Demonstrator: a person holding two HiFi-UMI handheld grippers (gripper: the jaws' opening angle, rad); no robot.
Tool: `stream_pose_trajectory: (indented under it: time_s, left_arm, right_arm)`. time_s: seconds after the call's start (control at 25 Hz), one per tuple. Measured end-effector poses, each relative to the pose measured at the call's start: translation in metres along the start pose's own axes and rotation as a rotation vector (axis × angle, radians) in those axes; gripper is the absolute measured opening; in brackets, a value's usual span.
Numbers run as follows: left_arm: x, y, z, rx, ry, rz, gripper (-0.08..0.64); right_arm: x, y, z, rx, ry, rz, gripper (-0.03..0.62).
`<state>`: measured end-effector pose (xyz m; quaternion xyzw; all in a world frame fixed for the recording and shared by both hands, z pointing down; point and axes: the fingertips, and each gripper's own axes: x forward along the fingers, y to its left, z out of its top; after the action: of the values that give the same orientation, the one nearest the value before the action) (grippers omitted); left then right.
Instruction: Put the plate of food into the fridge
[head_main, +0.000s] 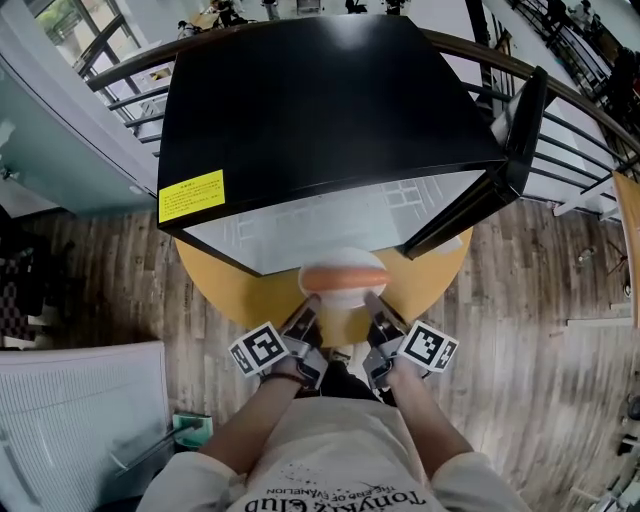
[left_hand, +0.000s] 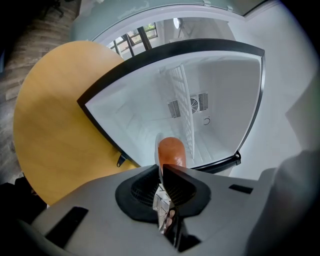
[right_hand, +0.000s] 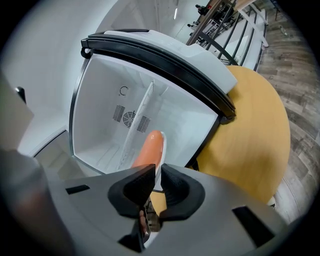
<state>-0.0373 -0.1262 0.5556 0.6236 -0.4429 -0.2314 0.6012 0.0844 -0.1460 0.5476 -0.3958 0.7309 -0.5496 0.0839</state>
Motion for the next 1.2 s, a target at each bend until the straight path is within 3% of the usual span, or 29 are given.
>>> stream_pose_trajectory:
  time_s: [0.44, 1.2]
  left_arm:
    - [0.035, 0.023, 0.021, -0.054, -0.057, 0.008, 0.04]
    - [0.079, 0.063, 0.054, -0.083, -0.143, 0.094, 0.04]
  right_arm:
    - [0.042, -0.018, 0.021, -0.037, 0.01, 0.01, 0.053]
    - [0.106, -0.054, 0.038, -0.032, 0.044, -0.018, 0.052]
